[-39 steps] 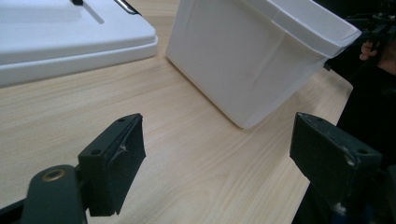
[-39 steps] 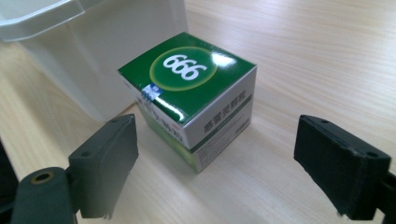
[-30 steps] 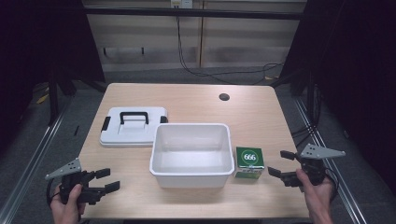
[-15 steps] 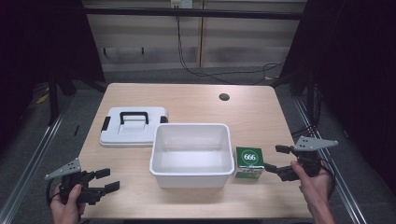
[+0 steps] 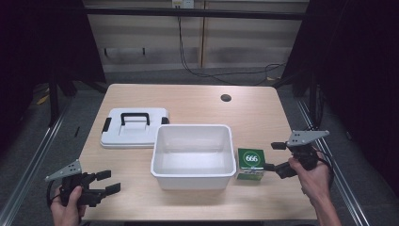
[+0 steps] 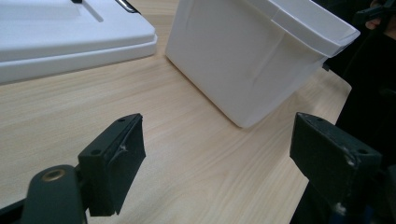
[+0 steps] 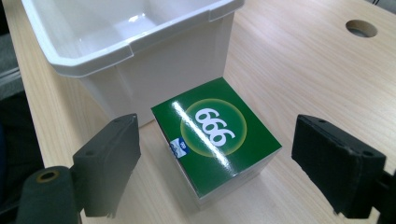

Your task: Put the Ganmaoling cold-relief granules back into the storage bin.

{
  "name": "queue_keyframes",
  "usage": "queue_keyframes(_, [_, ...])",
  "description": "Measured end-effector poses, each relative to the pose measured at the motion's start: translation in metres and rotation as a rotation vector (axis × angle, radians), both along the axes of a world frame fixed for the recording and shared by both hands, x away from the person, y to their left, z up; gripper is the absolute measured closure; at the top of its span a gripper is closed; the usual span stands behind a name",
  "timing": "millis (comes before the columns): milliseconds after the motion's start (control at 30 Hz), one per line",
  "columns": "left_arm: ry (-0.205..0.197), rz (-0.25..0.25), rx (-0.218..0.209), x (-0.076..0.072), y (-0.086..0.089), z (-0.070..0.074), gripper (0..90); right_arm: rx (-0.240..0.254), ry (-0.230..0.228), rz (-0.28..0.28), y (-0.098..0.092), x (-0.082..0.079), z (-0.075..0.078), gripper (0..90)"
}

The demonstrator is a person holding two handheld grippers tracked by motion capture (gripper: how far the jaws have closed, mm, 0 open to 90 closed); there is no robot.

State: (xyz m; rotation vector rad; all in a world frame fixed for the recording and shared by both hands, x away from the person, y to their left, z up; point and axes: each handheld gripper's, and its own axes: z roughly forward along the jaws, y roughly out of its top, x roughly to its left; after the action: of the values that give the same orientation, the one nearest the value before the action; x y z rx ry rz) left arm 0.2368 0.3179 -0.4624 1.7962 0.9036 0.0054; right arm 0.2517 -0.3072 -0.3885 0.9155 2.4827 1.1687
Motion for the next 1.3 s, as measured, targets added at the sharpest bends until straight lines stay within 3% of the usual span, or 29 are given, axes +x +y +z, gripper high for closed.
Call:
queue_keyframes(100, [0.000, 0.002, 0.000, 0.000, 0.000, 0.000, 18.0, -0.017, 0.008, 0.020, 0.005, 0.004, 0.002, 14.9])
queue_keyframes(167, [0.001, 0.001, -0.001, 0.000, 0.000, 0.000, 18.0, -0.070, 0.010, 0.024, 0.011, 0.008, 0.005, 13.7])
queue_keyframes(333, [0.000, 0.001, -0.002, 0.000, 0.000, 0.000, 18.0, -0.121, 0.022, 0.056, 0.017, 0.016, 0.010, 13.3])
queue_keyframes(367, [0.000, 0.001, -0.002, 0.000, 0.000, 0.000, 18.0, -0.161, 0.036, 0.093, 0.022, 0.021, 0.013, 13.3])
queue_keyframes(400, [0.000, 0.001, -0.002, 0.000, 0.000, 0.000, 18.0, -0.161, 0.036, 0.093, 0.022, 0.021, 0.013, 13.3])
queue_keyframes(433, [-0.001, 0.000, -0.003, 0.000, 0.000, 0.000, 18.0, -0.193, 0.028, 0.122, 0.025, 0.023, 0.015, 13.3])
queue_keyframes(600, [-0.001, 0.001, -0.001, 0.000, 0.000, 0.000, 17.9, -0.223, 0.041, 0.161, 0.031, 0.028, 0.016, 12.9])
queue_keyframes(633, [-0.001, 0.001, -0.001, 0.000, 0.000, 0.000, 18.0, -0.264, 0.055, 0.187, 0.033, 0.032, 0.016, 12.8])
queue_keyframes(667, [-0.001, 0.003, -0.003, 0.000, 0.000, 0.000, 18.0, -0.264, 0.055, 0.187, 0.033, 0.032, 0.016, 12.8])
queue_keyframes(733, [-0.001, 0.003, -0.002, 0.000, 0.000, 0.000, 18.0, -0.312, 0.062, 0.181, 0.034, 0.034, 0.017, 11.5])
queue_keyframes(767, [0.001, 0.003, 0.001, 0.000, 0.000, 0.000, 18.0, -0.326, 0.069, 0.208, 0.035, 0.038, 0.017, 11.5])
queue_keyframes(1000, [0.004, 0.004, 0.001, 0.000, 0.000, 0.000, 18.0, -0.364, 0.079, 0.250, 0.042, 0.045, 0.018, 9.8])
queue_keyframes(1033, [0.005, 0.005, 0.002, 0.000, 0.000, 0.000, 18.0, -0.395, 0.093, 0.253, 0.045, 0.048, 0.017, 9.1])
queue_keyframes(1133, [0.003, 0.004, 0.004, 0.000, 0.000, 0.000, 18.0, -0.404, 0.102, 0.284, 0.047, 0.050, 0.015, 8.8])
queue_keyframes(1167, [0.003, 0.003, 0.002, 0.000, 0.000, 0.000, 18.0, -0.431, 0.112, 0.312, 0.050, 0.052, 0.014, 8.7])
queue_keyframes(1300, [0.005, 0.002, 0.000, 0.000, 0.000, 0.000, 18.0, -0.471, 0.146, 0.335, 0.054, 0.054, 0.010, 8.6])
